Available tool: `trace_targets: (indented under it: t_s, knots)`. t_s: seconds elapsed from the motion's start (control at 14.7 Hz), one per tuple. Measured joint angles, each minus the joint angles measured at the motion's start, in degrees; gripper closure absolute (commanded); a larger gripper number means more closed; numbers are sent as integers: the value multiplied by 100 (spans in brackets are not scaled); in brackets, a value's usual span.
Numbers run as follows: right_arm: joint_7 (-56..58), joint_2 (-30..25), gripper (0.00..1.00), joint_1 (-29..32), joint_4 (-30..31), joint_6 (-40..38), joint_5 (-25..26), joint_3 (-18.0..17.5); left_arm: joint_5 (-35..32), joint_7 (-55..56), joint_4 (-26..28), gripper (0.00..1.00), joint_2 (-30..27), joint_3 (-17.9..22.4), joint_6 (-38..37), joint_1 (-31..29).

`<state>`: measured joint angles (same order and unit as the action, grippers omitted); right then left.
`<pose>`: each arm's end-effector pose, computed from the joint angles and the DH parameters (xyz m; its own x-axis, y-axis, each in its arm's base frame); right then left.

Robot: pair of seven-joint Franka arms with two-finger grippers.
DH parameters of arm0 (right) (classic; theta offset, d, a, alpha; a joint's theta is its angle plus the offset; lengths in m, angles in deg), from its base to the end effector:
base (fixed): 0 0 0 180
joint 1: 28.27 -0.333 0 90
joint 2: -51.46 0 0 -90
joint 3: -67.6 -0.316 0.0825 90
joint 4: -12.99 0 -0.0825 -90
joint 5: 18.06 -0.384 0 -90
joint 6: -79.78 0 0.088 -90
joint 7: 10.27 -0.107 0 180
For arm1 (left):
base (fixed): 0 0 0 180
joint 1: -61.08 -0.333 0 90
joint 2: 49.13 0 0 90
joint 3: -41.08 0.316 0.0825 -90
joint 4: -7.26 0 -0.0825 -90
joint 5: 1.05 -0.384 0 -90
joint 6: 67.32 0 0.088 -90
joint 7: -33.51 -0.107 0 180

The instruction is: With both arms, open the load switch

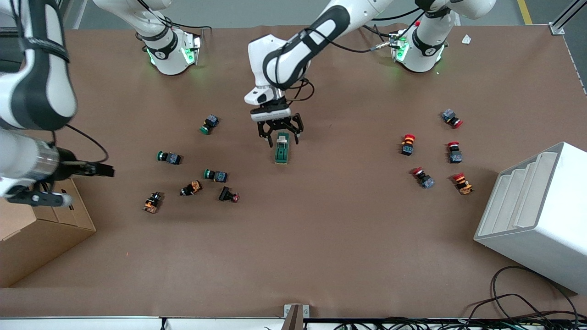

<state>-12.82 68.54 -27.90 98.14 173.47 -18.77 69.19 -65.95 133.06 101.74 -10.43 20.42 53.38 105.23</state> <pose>0.6353 -0.0184 0.4913 0.9858 -0.0790 -0.1484 -0.0795 -0.9968 0.0026 0.3549 -0.5840 0.2364 0.7878 -0.0822 0.6104 0.0486 -0.9796 -0.1948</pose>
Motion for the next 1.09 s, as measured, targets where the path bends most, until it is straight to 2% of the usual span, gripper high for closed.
trace_targets:
  t_s: [0.54,0.75,1.09]
  knots:
    - [413,-368,0,170,16,-33,25,-48,1357,-1479,-609,0,-595,0,10,-1195]
    - [418,-433,0,158,17,-43,29,-71,1876,-2486,-743,0,-811,5,-14,-1696]
    - [419,-497,0,-65,17,-53,37,82,2780,-3950,-1112,0,-1121,-1,-624,-2354]
